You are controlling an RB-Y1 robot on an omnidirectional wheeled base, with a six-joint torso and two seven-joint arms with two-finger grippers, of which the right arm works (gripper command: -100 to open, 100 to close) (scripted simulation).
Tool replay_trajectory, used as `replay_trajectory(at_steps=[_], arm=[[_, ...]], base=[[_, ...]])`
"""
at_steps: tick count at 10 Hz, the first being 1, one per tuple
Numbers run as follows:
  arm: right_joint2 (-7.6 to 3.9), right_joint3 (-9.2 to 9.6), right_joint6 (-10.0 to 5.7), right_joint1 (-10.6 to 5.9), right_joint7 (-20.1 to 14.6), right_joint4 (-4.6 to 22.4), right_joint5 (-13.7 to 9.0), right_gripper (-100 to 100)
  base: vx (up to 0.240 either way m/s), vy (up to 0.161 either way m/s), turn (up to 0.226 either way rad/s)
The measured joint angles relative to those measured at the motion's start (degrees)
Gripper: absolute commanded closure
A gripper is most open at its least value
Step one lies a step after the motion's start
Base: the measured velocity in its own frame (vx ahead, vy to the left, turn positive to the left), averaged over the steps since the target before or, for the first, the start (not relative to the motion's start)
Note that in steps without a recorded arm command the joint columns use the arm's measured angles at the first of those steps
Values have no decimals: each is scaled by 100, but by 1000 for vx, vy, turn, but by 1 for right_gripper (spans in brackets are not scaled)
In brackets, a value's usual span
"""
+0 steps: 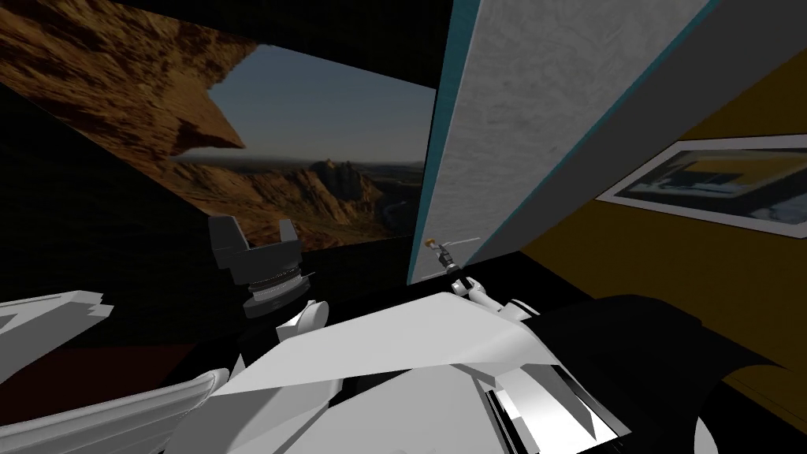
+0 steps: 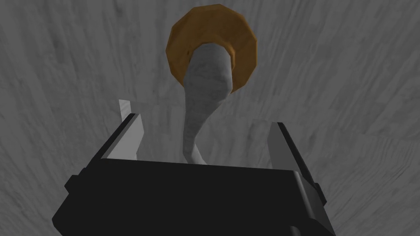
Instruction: Pull the door open
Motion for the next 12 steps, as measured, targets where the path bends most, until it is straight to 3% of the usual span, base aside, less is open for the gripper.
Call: replay_trajectory(at_steps=[1,2,3,9,12], arm=[[-9,-51,-82,-44,-34,183,-22,-100],[-63,-121,-114,13,-69,192,-58,-100],[-71,-130,-116,19,-76,187,-62,100],[-60,-118,-98,20,-73,203,-58,100],[-219,-38,-293,177,-174,164,-80,100]], base=[[147,-4,180],[66,-8,26],[-13,1,-22],[-26,-7,20],[-202,-85,185]])
